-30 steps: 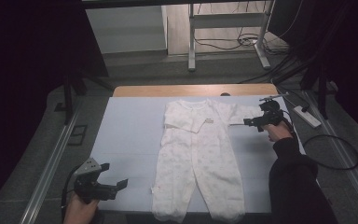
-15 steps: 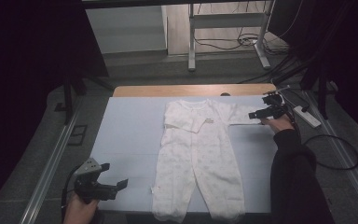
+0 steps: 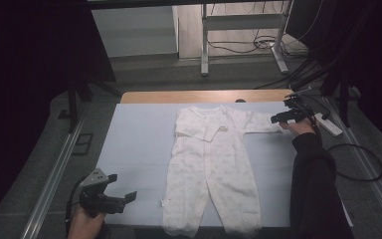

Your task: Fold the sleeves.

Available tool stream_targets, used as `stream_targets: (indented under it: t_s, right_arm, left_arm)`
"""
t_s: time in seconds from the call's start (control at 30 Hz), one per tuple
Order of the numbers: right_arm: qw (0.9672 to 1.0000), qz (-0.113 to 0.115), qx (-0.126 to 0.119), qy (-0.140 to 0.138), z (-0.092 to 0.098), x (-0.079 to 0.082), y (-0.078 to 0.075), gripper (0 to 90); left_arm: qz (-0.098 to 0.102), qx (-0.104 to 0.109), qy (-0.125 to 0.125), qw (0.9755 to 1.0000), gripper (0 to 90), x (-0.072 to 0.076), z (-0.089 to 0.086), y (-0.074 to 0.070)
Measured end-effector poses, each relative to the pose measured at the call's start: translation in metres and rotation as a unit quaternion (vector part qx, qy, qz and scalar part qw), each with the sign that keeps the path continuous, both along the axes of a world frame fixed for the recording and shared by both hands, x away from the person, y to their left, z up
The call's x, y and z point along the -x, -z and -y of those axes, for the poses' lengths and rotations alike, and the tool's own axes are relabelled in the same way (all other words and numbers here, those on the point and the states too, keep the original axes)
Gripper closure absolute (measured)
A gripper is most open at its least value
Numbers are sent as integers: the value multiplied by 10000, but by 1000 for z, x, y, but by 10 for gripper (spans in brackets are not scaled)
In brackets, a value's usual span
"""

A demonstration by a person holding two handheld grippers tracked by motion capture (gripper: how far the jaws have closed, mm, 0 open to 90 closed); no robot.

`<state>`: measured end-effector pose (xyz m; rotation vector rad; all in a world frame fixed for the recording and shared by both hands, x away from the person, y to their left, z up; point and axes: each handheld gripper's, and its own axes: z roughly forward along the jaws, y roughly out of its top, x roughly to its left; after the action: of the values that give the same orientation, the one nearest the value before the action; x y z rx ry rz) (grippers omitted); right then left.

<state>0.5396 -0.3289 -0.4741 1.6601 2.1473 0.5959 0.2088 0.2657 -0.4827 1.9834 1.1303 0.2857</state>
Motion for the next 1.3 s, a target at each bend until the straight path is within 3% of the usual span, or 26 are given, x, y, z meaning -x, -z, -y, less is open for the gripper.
stream_targets:
  t_s: [0.1, 0.3, 0.47, 0.7, 0.83, 0.93, 1.0, 1.03, 1.2, 1.3]
  right_arm:
    - [10000, -55, 31, 55, 1, -3, 2, 0]
    - [9992, -30, 321, 239, 5, -11, 9, 20]
    - [9989, -177, 300, 329, 11, -14, 18, 39]
    - [9982, -176, 242, 519, 20, -15, 20, 82]
    - [9979, -331, 236, 509, 19, -16, 25, 136]
    - [9981, -356, 63, 496, 19, -16, 25, 213]
    - [9987, -290, 22, 411, 16, -12, 23, 347]
    - [9987, -290, 22, 411, 16, -12, 23, 347]
    - [9989, -282, -93, 353, 4, -7, 21, 649]
    - [9987, -315, -176, 346, 3, -7, 20, 716]
  left_arm:
    - [-9, -3, 1, 10000, 8, 0, 0, 0]
    - [-3, -34, -1, 10000, 9, 0, 1, 0]
    - [-4, -59, 5, 10000, 11, 0, 1, 0]
    - [-7, -76, 15, 10000, 11, 0, 2, 0]
    - [-5, -88, 24, 10000, 12, 0, 2, 0]
    - [-4, -98, 29, 9999, 12, 0, 3, 0]
    - [-7, -110, 30, 9999, 13, 0, 3, 0]
    - [-7, -110, 30, 9999, 13, 0, 3, 0]
    - [10, -153, 52, 9999, 13, 1, 4, 0]
    - [12, -171, 66, 9998, 14, 1, 4, 0]
